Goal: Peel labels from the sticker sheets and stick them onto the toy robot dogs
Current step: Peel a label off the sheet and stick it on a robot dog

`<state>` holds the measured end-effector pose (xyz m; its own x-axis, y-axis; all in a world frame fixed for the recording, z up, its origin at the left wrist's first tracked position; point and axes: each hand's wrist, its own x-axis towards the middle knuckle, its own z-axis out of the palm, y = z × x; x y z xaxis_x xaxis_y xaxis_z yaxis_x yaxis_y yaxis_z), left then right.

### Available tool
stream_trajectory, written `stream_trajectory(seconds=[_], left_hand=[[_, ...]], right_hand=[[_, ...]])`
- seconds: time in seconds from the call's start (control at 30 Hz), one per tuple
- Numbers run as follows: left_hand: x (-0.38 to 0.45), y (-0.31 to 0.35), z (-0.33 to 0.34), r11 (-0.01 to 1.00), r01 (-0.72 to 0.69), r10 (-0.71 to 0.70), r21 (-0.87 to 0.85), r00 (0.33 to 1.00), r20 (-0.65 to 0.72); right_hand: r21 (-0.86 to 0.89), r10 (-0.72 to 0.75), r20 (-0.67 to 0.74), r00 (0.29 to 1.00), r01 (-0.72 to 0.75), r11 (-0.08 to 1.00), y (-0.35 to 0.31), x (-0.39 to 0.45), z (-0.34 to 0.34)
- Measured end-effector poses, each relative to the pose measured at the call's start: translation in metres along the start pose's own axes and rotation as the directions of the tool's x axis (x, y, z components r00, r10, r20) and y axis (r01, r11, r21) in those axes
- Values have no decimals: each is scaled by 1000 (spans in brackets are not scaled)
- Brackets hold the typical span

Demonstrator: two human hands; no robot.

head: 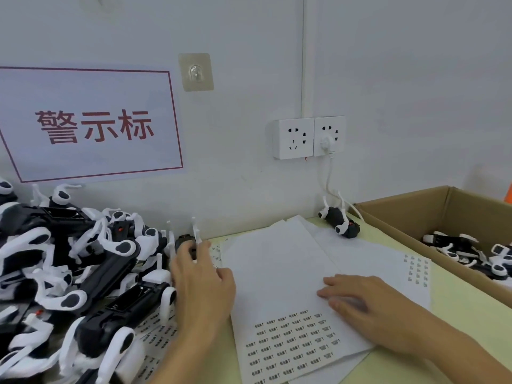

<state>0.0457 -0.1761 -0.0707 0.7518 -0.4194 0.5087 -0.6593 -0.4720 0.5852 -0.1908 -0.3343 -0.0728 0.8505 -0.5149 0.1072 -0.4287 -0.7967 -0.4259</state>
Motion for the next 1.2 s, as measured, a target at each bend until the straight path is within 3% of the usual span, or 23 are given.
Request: stream_trajectory(seconds=[0.13, 0.23, 0.47, 0.73, 0.87, 1.0, 1.2], left_hand=[[5, -23, 0, 974, 38, -84, 224, 976, 199], [6, -24, 1, 958, 43, -124, 282, 953, 277], [1, -20, 1, 914, 13, -79, 406, 986, 145], [1, -20, 3, 848, -11, -119, 529, 970, 211], [0, -10, -6, 883, -102, 61, 459, 993, 104], [-5, 11, -11, 853, -229, 234, 469, 971, 50], [-6, 15, -10, 859, -163, 188, 484, 982, -2]], right_hand=[[28, 11, 10, 1000, -12, 1000, -2, 0, -1], [24, 11, 14, 1000, -11, 1000, -1, 0, -2], [38, 1, -2, 1000, -1, 999, -3, -1, -1], [57, 0, -11, 1000, 1, 998, -2, -1, -1], [56, 1, -17, 1000, 0, 998, -2, -1, 0], [63, 5, -24, 1000, -3, 998, -3, -2, 0], [69, -9, -22, 1000, 10, 998, -3, -1, -1]])
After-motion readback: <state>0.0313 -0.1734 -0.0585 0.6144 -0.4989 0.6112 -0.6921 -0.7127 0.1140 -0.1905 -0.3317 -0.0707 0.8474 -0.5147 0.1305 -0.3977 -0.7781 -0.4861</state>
